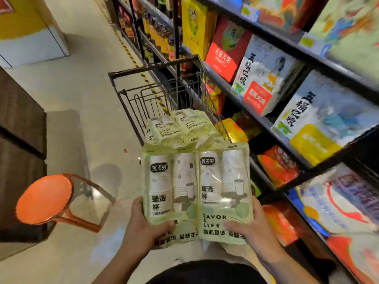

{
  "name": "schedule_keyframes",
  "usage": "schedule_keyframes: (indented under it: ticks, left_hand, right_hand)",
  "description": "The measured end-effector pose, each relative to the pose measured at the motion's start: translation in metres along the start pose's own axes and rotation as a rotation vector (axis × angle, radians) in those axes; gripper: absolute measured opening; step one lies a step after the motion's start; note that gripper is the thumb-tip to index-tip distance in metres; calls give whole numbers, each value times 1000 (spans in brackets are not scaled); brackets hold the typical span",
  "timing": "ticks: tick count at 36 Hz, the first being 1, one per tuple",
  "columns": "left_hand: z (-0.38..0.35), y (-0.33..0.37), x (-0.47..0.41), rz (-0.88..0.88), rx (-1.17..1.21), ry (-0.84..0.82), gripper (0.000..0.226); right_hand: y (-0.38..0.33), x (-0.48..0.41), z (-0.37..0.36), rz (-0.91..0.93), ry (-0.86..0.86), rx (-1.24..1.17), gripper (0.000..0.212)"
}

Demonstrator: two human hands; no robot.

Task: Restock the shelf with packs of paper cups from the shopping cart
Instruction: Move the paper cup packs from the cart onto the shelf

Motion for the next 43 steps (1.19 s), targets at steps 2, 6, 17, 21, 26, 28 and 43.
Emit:
schedule_keyframes:
  ticks: [2,6,17,21,26,28,43]
  left_hand:
    - [-16,1,11,11,6,-42,85]
    - [-41,3,20,19,18,-141,85]
    - [-145,26,72,-88,-84,-322,95]
    - [-208,27,106,-95,-117,-402,82]
    - [-303,38,158,-147,-129,-536,91]
    - [-342,43,180,-163,-112,-590,94]
    - [-558,94,315,-342,-157,-895,81]
  right_hand:
    - [6,22,13,-4,58,-60,96]
    - [17,58,40,7,150,-106,87]
    - [73,146,139,90,369,-266,97]
    - [103,191,199,84,443,-306,92]
    - [137,261,285,103,586,-367,90]
    - [146,289,316,117,624,-359,94]
    - [210,420,491,184,879,-450,77]
Point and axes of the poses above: each hand's wrist, its own x-axis away from the middle knuckle, its own z-axis out of the back of the hand, y = z × x, the point moved 8 cm from there along -x, towards the middle knuckle, and after that the axes turned 9 degrees about -z, right-handed, at the moved point
